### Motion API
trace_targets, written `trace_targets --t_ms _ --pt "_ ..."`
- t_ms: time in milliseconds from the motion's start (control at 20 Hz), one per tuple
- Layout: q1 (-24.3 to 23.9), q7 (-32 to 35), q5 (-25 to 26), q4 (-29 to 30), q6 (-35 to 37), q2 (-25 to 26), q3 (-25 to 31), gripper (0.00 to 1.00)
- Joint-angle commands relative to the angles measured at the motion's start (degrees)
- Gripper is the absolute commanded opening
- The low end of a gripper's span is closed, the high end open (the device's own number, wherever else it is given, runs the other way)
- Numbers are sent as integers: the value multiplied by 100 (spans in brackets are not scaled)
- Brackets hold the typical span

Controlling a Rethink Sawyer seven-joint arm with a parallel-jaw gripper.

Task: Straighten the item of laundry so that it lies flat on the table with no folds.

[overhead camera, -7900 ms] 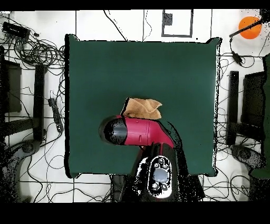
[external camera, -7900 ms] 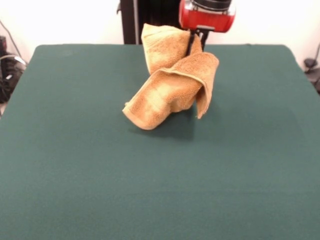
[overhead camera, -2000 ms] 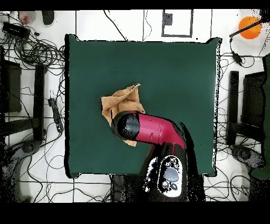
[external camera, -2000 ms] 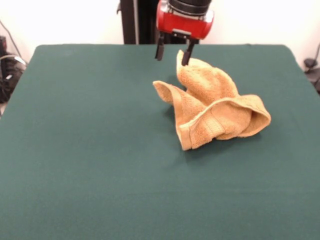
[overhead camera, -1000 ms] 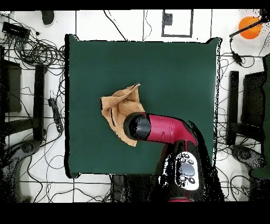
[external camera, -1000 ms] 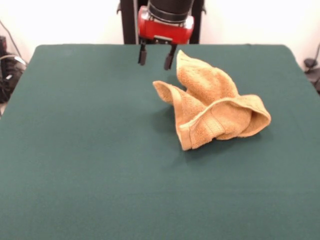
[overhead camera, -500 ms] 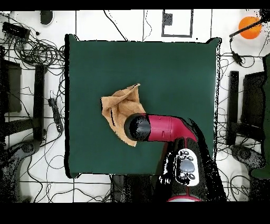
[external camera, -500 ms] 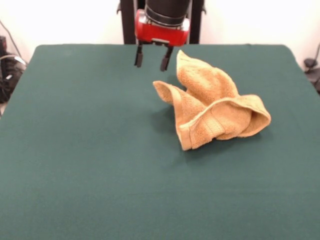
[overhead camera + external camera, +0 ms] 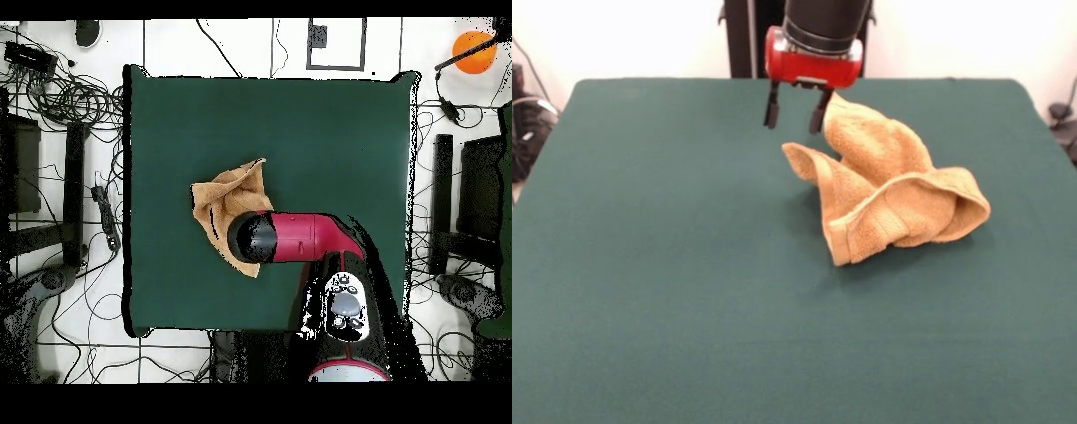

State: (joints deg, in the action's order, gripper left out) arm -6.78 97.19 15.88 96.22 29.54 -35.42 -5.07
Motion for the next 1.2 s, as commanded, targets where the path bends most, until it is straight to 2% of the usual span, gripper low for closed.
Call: trace_targets --t_ms 50,550,1200 --pt "-150 -699 384 -95 378 203 951 100" --pt "-576 -1077 723 -34 590 62 1545 100" --pt "-831 -1269 1111 -138 959 -56 2067 100"
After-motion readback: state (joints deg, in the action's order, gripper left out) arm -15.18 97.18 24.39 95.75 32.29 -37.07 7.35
